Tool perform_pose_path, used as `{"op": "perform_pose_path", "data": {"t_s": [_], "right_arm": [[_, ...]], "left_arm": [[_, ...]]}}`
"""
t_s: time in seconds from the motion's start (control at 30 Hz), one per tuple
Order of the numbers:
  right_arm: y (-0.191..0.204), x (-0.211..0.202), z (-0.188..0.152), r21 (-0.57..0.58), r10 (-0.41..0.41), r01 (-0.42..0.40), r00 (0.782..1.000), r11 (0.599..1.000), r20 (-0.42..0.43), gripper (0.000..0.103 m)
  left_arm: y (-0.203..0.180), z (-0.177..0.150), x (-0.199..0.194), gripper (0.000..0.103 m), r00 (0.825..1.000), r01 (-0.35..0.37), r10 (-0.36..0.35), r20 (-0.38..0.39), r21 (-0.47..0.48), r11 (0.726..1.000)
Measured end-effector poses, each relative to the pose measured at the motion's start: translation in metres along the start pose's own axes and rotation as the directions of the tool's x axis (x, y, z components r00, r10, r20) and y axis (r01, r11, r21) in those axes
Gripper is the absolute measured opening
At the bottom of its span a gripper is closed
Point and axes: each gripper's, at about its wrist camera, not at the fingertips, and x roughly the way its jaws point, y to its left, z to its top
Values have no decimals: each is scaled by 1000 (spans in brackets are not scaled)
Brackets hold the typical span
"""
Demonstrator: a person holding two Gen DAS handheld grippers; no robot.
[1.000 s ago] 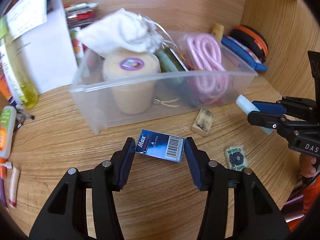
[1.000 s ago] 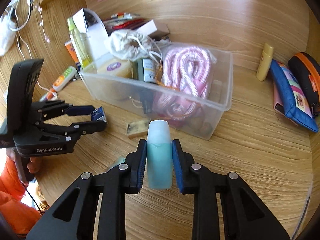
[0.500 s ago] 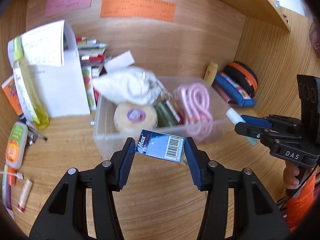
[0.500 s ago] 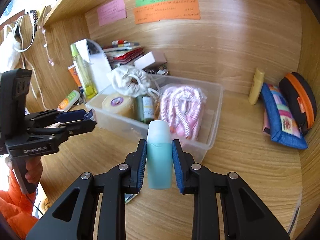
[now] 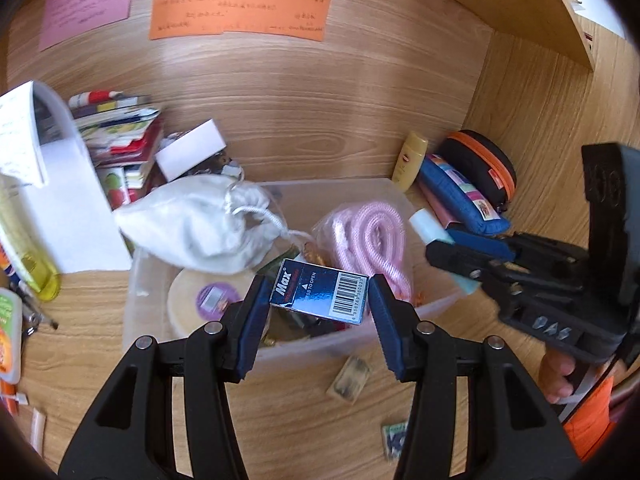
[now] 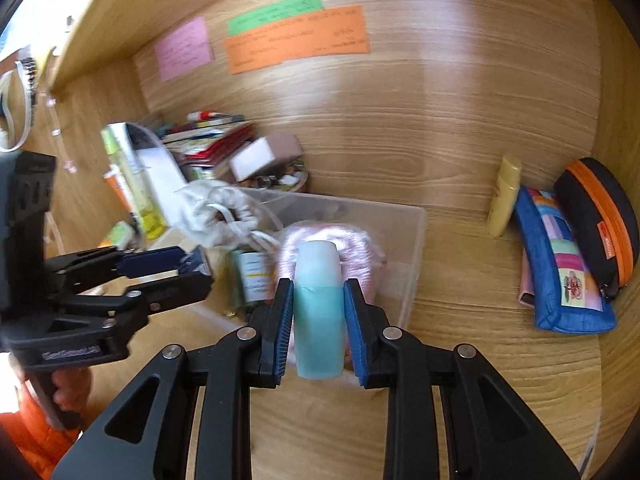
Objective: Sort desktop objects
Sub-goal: 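Lower the Max box and mint tube into the clear box and release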
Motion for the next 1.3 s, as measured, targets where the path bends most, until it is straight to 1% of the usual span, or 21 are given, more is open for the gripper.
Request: {"op": "perform_pose_path", "data": {"t_s": [0.07, 0.1, 0.17, 0.23, 0.33, 0.5, 0.67, 0.8, 0.9, 0.97, 1.0, 1.1, 1.17, 1.27, 1.3], "right_arm": [[-4, 8, -2, 24, 18, -18, 1000, 1000, -17, 23], [-5, 11, -3, 29, 15, -14, 1000, 999, -21, 23], [-6, 15, -4, 21, -19, 20, 999, 1000, -28, 23], [-7, 16, -5, 16, -28, 28, 999, 999, -31, 23], [-7, 18, -7, 12, -41, 42, 999, 999, -34, 23], [-5, 25, -10, -1, -67, 67, 996, 998, -55, 23], [-2, 27, -12, -28, -97, 95, 994, 995, -51, 23], [-2, 27, -13, -29, -89, 88, 994, 996, -61, 23], [-1, 24, -12, -24, -90, 89, 994, 996, -56, 30], [1, 19, -12, -28, -98, 97, 994, 995, -42, 37], [2, 16, -13, -31, -103, 102, 994, 994, -34, 38], [8, 6, -14, -49, -114, 114, 993, 992, -9, 47], [12, 0, -16, -61, -132, 132, 991, 989, 8, 54], [15, -6, -19, -67, -137, 138, 990, 988, 17, 60], [17, -9, -20, -69, -137, 138, 990, 988, 20, 61]], "left_arm": [[-3, 3, 6, 50, 1000, 7, -7, -6, 6, 1000], [-6, 3, 12, 50, 1000, 5, -5, -16, 10, 1000], [-8, 2, 21, 50, 999, 1, -1, -38, 14, 1000], [-10, 0, 31, 50, 998, 1, 0, -63, 18, 1000], [-11, -2, 39, 50, 997, -16, 19, -80, 29, 999], [-8, -5, 43, 50, 996, -18, 20, -92, 20, 1000], [-7, -7, 43, 51, 995, -21, 24, -92, 27, 999], [-3, -8, 41, 51, 995, 0, 1, -98, 10, 1000], [-3, -10, 38, 51, 996, 2, -1, -94, 8, 1000], [-5, -11, 36, 51, 996, -5, 6, -87, 14, 1000], [-6, -11, 33, 51, 997, -7, 8, -80, 17, 1000], [-8, -11, 23, 52, 999, -1, 2, -53, 19, 1000], [-9, -11, 15, 56, 1000, -12, 13, -27, 23, 1000], [-7, -11, 4, 63, 999, -32, 32, 11, 22, 999], [-6, -11, 1, 64, 999, -39, 38, 19, 21, 999]]}}
